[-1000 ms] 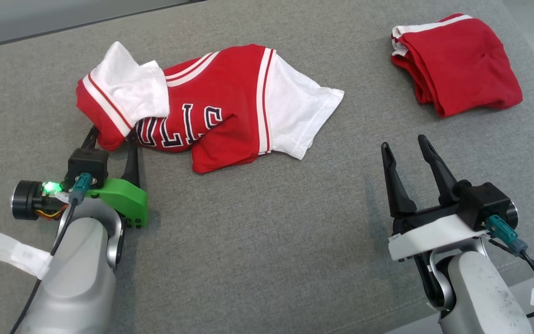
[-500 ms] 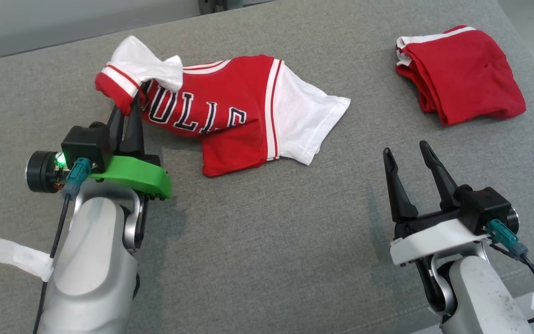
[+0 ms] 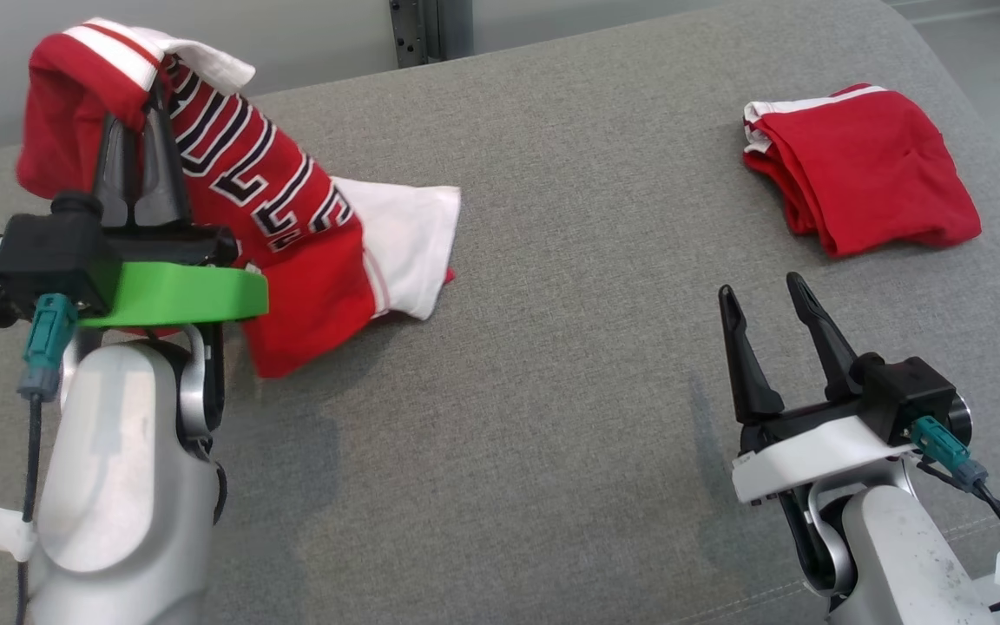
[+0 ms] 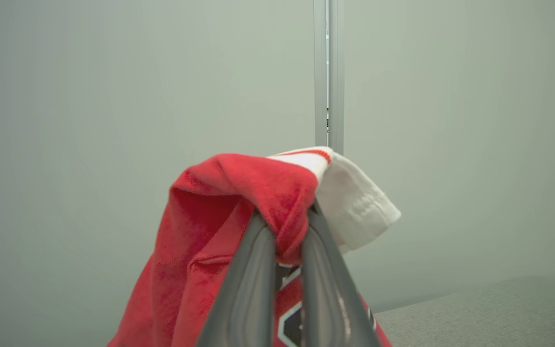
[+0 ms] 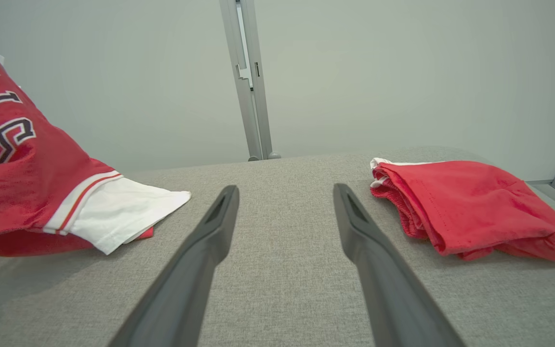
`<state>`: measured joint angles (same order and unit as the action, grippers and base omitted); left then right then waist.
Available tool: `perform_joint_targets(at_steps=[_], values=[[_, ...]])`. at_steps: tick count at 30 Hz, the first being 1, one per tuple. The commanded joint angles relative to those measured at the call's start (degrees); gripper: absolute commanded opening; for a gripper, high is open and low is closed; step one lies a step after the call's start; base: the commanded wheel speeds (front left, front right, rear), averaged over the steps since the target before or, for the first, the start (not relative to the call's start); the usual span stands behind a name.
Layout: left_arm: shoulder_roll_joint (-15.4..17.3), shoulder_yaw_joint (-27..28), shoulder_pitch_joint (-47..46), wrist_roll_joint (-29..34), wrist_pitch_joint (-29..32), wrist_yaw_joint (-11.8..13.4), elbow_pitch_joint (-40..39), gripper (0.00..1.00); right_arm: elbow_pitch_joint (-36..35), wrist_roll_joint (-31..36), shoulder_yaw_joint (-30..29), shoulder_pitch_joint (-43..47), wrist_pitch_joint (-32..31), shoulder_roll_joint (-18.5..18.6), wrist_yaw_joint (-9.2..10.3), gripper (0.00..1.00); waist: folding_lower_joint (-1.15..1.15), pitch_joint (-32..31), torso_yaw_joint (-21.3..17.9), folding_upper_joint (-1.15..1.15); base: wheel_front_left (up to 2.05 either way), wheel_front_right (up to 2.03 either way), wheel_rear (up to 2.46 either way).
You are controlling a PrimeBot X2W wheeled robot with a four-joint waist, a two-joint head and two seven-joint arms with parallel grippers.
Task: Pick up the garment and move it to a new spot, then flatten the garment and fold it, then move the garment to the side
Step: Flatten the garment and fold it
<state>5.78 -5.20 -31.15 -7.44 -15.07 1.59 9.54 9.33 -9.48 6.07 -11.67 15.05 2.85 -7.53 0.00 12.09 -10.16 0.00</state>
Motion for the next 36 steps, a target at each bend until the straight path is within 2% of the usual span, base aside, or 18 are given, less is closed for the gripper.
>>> perform_joint_targets(at_steps=[1, 6, 16, 23, 30, 31, 32, 33, 36], values=[[-0.1, -0.8, 1.5, 0.4, -0.1, -0.5, -0.1, 0.00, 0.0, 0.2, -0.2, 0.8, 0.2, 0.1, 0.08, 1.00, 0.00, -0.1, -0.1, 0.00, 0.00, 0.00, 0.00], [-0.9, -5.3, 2.4, 1.0, 0.3, -2.5, 3.0, 0.00, 0.2, -0.1, 0.2, 0.2, 0.2, 0.1, 0.08, 1.00, 0.00, 0.2, -0.9, 0.00, 0.00, 0.00, 0.00], [-2.8, -19.4, 4.3, -2.7, 1.2, -5.6, 17.2, 0.00, 0.0, -1.1, -0.1, -0.7, 0.2, 0.1, 0.08, 1.00, 0.00, 2.5, -5.6, 0.00, 0.00, 0.00, 0.00], [-2.7, -32.9, 5.2, -8.6, 1.1, -5.1, 21.3, 0.00, -0.2, -1.6, -0.9, -0.4, 0.2, 0.1, 0.08, 1.00, 0.00, 3.1, -7.0, 0.00, 0.00, 0.00, 0.00], [-2.7, -41.1, 6.1, -12.2, 2.3, -5.6, 25.1, 0.00, -0.3, -1.1, -1.1, -0.6, 0.2, 0.1, 0.08, 1.00, 0.00, 2.8, -4.8, 0.00, 0.00, 0.00, 0.00], [-2.8, -41.8, 5.9, -12.7, 2.5, -5.6, 25.6, 0.28, -0.3, -1.0, -0.8, -0.7, 0.2, 0.1, 0.08, 1.00, 0.00, 2.7, -4.4, 0.00, 0.00, 0.00, 0.00], [-2.8, -42.5, 5.7, -13.0, 2.4, -5.7, 25.9, 0.89, -0.3, -0.9, -0.6, -0.8, 0.2, 0.1, 0.08, 1.00, 0.00, 2.5, -3.8, 0.00, 0.00, 0.00, 0.00], [-2.8, -42.9, 5.6, -13.6, 2.2, -5.5, 26.2, 1.00, -0.3, -0.8, -0.4, -0.9, 0.2, 0.1, 0.08, 1.00, 0.00, 2.4, -3.3, 0.00, 0.00, 0.00, 0.00], [-2.8, -43.3, 4.9, -15.2, 1.3, -4.9, 25.8, 1.00, -0.2, -0.2, -0.3, -1.2, 0.2, 0.1, 0.08, 1.00, 0.00, 1.9, -1.6, 0.00, 0.00, 0.00, 0.00]])
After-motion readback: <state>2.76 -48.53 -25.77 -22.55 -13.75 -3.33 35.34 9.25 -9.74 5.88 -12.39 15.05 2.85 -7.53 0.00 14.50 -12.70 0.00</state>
